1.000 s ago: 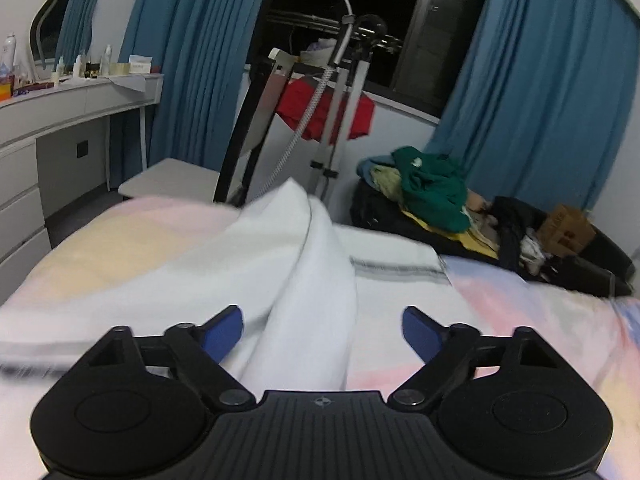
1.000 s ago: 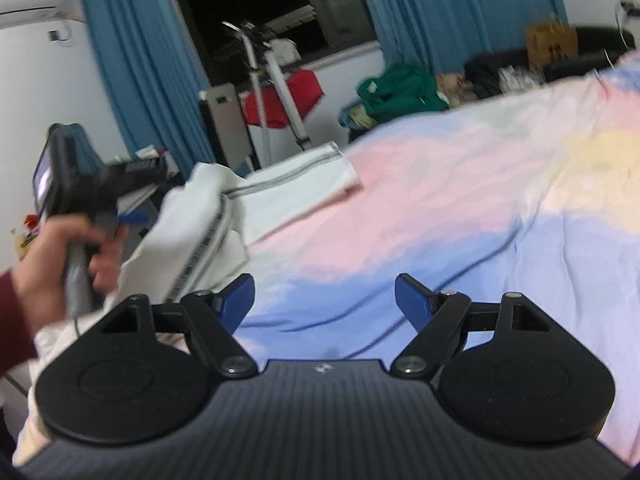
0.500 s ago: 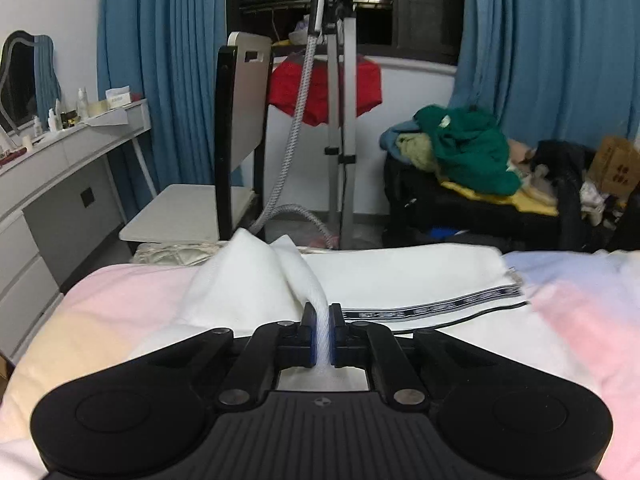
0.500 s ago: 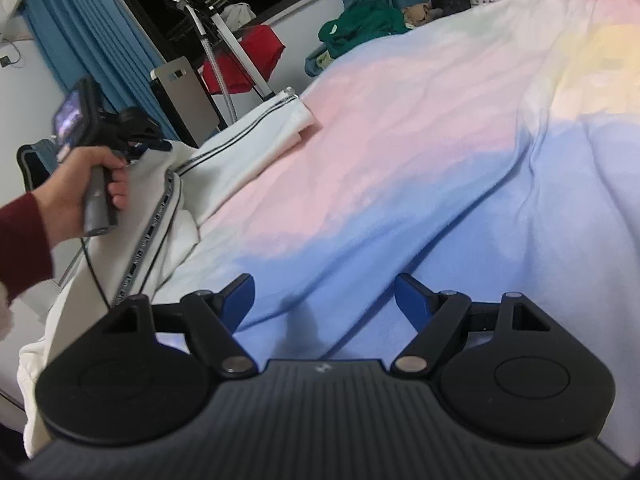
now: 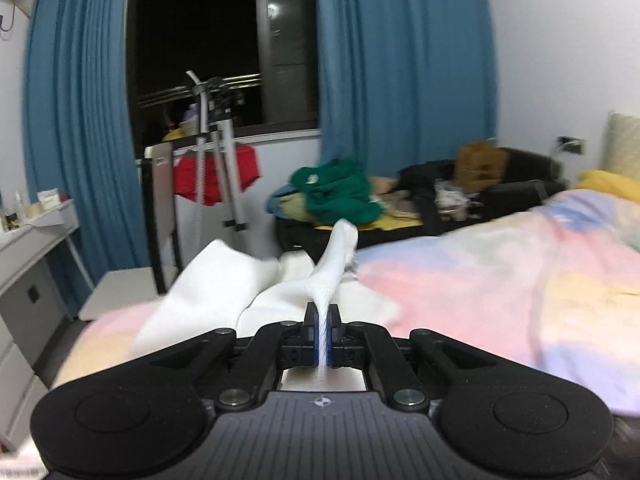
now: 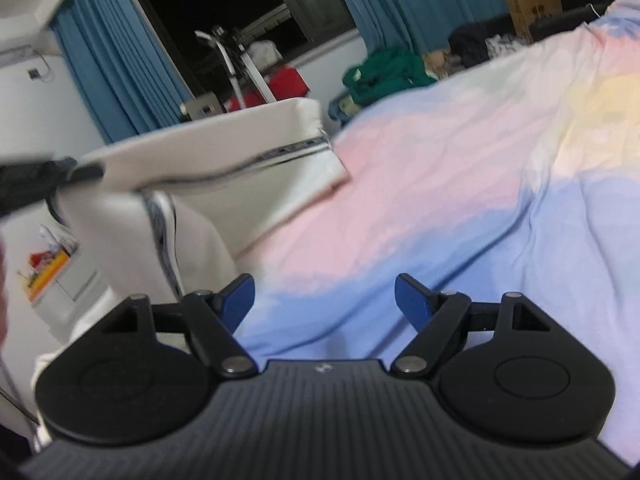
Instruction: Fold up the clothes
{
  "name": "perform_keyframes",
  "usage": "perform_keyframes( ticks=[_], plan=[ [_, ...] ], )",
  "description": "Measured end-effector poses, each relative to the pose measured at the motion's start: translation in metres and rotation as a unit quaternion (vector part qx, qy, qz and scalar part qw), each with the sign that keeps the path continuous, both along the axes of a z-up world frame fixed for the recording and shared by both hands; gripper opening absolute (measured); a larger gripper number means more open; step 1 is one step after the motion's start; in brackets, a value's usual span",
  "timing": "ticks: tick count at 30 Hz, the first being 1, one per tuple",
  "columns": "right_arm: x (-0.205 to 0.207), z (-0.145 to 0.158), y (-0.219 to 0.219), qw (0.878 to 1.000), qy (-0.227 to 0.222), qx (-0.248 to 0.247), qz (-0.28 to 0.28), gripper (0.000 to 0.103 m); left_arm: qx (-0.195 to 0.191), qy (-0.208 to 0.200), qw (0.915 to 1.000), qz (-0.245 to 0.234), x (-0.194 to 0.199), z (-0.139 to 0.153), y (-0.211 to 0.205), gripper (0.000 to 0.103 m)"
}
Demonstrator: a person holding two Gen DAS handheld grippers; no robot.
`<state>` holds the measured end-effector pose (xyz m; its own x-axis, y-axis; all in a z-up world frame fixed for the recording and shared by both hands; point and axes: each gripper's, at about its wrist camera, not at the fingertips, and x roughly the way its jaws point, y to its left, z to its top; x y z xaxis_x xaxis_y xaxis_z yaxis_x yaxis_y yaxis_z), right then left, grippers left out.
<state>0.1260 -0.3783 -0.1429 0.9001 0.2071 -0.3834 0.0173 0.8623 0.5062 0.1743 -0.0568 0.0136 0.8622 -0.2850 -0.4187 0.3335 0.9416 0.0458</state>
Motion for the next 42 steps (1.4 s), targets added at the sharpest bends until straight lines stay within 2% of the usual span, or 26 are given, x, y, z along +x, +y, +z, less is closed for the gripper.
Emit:
perform_keyframes(
  ticks=[1,3,5,7,11,13,15,17,19,20,24,28,29,31,32,34,37,42],
  plan=[
    [-0.004,0.003,-0.002,1.000,-0.007,0.007,0.002,0.079,-0.019,0.010,0.9998,-0.002,-0.020,-0.003,0.001,0.002],
    [-0.011,0.008,-0.010,0.999,-0.016,0.034,0.005,0.079,-0.033,0.018,0.9992,-0.014,-0.055,-0.013,0.000,0.002],
    [-0.019,0.010,-0.020,0.997,-0.023,0.077,0.007,0.079,-0.049,0.024,0.9983,-0.021,-0.085,-0.027,0.000,0.002],
    [-0.026,0.009,-0.030,0.993,-0.023,0.119,0.004,0.080,-0.060,0.049,0.9968,-0.022,-0.103,-0.047,0.002,0.002],
    [-0.025,-0.003,-0.044,0.983,0.004,0.184,-0.013,0.080,-0.096,0.105,0.9898,0.005,-0.107,-0.075,0.012,0.003],
    [-0.020,-0.009,-0.050,0.978,0.022,0.208,-0.023,0.080,-0.102,0.098,0.9899,0.011,-0.106,-0.076,0.017,0.003],
    [0.001,-0.012,-0.053,0.978,0.042,0.201,-0.028,0.080,-0.124,0.105,0.9866,0.013,-0.102,-0.077,0.024,0.003],
    [0.026,-0.016,-0.059,0.978,0.053,0.199,-0.028,0.071,-0.143,0.111,0.9834,0.012,-0.099,-0.079,0.030,0.003],
    [0.054,-0.026,-0.070,0.972,0.069,0.221,-0.031,0.060,-0.151,0.114,0.9820,0.010,-0.097,-0.084,0.033,0.003],
    [0.067,-0.032,-0.076,0.970,0.079,0.229,-0.035,0.059,-0.155,0.116,0.9811,0.008,-0.095,-0.087,0.036,0.003],
    [0.112,-0.058,-0.085,0.971,0.114,0.203,-0.062,0.056,-0.175,0.142,0.9743,0.006,-0.088,-0.101,0.040,0.003],
    [0.140,-0.065,-0.079,0.980,0.079,0.168,-0.071,0.057,-0.197,0.172,0.9650,0.010,-0.068,-0.116,0.046,0.003],
    [0.145,-0.065,-0.078,0.981,0.065,0.165,-0.074,0.053,-0.200,0.175,0.9638,0.010,-0.064,-0.119,0.047,0.003],
    [0.155,-0.067,-0.077,0.981,0.041,0.168,-0.085,0.021,-0.207,0.181,0.9615,0.008,-0.055,-0.126,0.048,0.003],
    [0.158,-0.070,-0.078,0.980,0.033,0.173,-0.092,0.015,-0.209,0.185,0.9602,0.005,-0.051,-0.129,0.048,0.003],
    [0.160,-0.075,-0.080,0.980,0.022,0.170,-0.105,0.011,-0.213,0.191,0.9583,-0.003,-0.046,-0.134,0.047,0.003],
    [0.146,-0.071,-0.075,0.981,0.009,0.142,-0.133,0.009,-0.216,0.190,0.9578,-0.013,-0.043,-0.137,0.044,0.003],
    [0.118,-0.042,-0.076,0.982,-0.020,0.071,-0.173,0.008,-0.216,0.182,0.9581,-0.050,-0.044,-0.135,0.041,0.003]
  ],
)
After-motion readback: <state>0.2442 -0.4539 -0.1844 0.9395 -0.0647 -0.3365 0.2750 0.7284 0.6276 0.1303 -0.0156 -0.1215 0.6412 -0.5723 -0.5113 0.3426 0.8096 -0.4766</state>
